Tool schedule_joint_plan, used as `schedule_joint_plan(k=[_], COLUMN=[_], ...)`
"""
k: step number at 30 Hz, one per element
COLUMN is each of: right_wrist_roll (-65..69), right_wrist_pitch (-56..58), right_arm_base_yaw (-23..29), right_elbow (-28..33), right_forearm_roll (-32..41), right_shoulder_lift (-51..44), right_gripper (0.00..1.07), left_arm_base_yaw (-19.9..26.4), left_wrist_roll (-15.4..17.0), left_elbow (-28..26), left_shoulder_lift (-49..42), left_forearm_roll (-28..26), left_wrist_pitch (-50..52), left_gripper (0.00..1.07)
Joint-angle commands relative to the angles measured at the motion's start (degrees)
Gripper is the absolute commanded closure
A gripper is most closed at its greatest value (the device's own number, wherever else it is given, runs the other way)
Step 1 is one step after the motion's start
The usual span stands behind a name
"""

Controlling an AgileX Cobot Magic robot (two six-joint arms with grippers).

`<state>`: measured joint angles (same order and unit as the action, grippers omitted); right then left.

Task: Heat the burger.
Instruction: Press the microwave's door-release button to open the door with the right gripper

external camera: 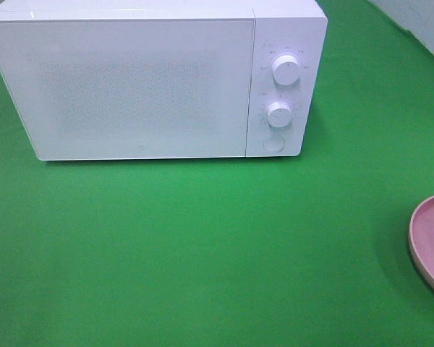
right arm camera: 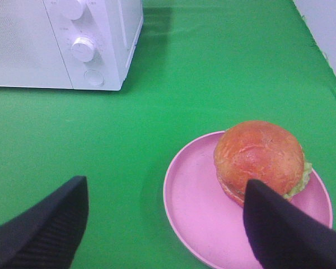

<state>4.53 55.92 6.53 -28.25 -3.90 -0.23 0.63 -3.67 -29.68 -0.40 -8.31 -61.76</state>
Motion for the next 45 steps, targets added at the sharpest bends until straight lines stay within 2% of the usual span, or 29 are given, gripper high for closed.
schedule_joint_plan(k=[1, 14, 20, 31, 45], right_wrist_roll=[-0.3, -0.3, -0.3, 0.1, 0.1], right_wrist_pitch=[-1.1, -1.1, -2.0, -11.4, -21.9], right_arm_base_yaw=[-0.3, -0.2, -0.2, -0.2, -0.2], right_elbow=[0.1, 0.0, -2.3, -2.5, -2.3], right_forearm_roll=[-0.1, -0.2, -0.5, -0.6, -0.5], right_shoulder_lift=[-1.5, -1.5, 0.7, 12.9, 23.9], right_gripper=[0.33, 0.33, 0.33, 0.33, 0.33], left_arm_base_yaw=[-0.3, -0.3, -0.3, -0.3, -0.3], left_wrist_roll=[0.0, 0.0, 0.0, 0.0, 0.0], left_elbow=[0.2, 0.2, 0.2, 0.2, 0.2], left_shoulder_lift=[-0.9, -0.9, -0.9, -0.9, -0.9], left_forearm_roll=[-0.1, -0.1, -0.1, -0.1, -0.1], left_wrist_pitch=[0.6, 0.6, 0.6, 0.6, 0.6], left_gripper=[0.09, 0.09, 0.09, 0.09, 0.09])
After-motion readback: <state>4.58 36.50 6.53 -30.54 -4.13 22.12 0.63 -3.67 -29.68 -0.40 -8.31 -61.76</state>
